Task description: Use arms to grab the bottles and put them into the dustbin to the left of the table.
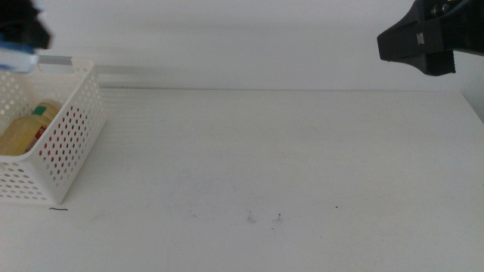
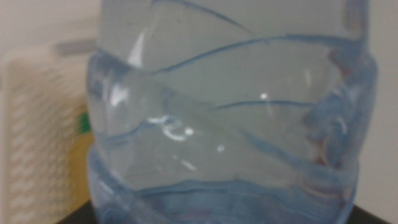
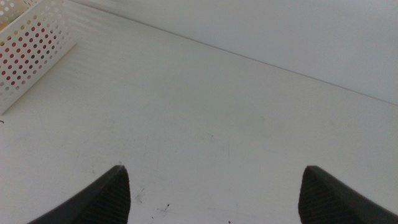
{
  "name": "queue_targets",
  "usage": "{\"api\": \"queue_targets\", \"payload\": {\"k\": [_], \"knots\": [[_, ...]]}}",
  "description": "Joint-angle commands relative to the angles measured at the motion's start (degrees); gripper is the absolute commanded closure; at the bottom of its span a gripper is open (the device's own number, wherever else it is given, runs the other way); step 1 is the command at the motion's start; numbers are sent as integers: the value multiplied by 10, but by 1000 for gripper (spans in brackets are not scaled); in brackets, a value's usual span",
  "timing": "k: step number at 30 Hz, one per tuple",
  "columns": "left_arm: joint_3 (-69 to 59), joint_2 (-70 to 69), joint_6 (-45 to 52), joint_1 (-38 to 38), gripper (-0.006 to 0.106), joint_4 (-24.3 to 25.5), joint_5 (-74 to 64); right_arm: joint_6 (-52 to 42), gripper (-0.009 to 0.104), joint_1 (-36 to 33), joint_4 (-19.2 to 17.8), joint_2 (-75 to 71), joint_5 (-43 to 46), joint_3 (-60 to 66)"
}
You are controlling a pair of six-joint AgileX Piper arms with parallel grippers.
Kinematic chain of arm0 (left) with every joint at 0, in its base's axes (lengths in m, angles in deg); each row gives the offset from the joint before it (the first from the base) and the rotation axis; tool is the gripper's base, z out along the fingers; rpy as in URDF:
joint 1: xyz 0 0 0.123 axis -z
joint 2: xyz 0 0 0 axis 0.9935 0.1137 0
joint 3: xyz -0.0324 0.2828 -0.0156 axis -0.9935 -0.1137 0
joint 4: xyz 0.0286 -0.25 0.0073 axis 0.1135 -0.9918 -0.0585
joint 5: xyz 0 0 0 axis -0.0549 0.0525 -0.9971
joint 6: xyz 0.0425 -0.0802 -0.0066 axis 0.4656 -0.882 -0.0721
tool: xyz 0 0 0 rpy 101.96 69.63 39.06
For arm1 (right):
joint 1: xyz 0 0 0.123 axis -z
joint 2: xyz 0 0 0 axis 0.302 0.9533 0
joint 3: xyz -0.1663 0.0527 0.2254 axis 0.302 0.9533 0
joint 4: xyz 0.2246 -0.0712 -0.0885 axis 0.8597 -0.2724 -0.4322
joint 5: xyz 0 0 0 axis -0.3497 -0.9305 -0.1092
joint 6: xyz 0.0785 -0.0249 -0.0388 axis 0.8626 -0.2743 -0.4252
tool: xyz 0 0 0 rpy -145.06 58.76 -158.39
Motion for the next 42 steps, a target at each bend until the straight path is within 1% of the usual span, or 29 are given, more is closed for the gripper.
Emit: {"api": "queue_targets", "payload": {"k": [1,5,8,12,14,15,17,18,20,22,23,24,27,32,35,36,40,42], "knots": [[28,28,16,-41,102,-1,-13,-1,9,0,-5,-2,4,-4],[45,90,45,-70,102,15,-24,-1,9,0,-6,-2,4,-4],[45,131,53,-74,102,43,-25,-1,9,0,-5,-2,4,-4],[45,186,61,-74,102,59,10,-1,9,0,-5,-2,4,-4],[45,205,74,-74,98,59,18,-1,9,0,-5,-2,4,-4],[45,214,75,-74,94,59,22,-1,9,0,-5,-2,4,-4],[45,227,82,-74,83,64,23,-1,9,0,-5,-2,4,-4],[45,232,88,-74,74,63,23,-1,9,0,-5,-2,4,-4],[45,242,92,-74,54,62,27,-1,9,0,-5,-2,4,-4],[45,254,101,-74,29,61,37,-1,9,0,-5,-2,4,-4],[44,258,103,-74,19,63,41,-1,9,0,-5,-2,4,-4],[44,259,103,-74,6,64,44,-1,9,0,-5,-2,4,-4],[44,253,101,-72,7,57,39,-1,9,0,-5,-2,4,-4],[44,205,45,-62,7,70,-2,-1,9,0,-5,-2,4,-4],[38,157,34,-35,7,70,-26,-1,9,0,-5,-2,4,-4],[29,133,34,-22,7,62,-24,-1,9,0,-5,-2,4,-4],[-48,12,56,49,7,-5,44,-1,9,0,-5,-2,4,-4],[-101,-62,49,100,7,-19,99,-1,9,0,-5,-2,4,-4]]}}
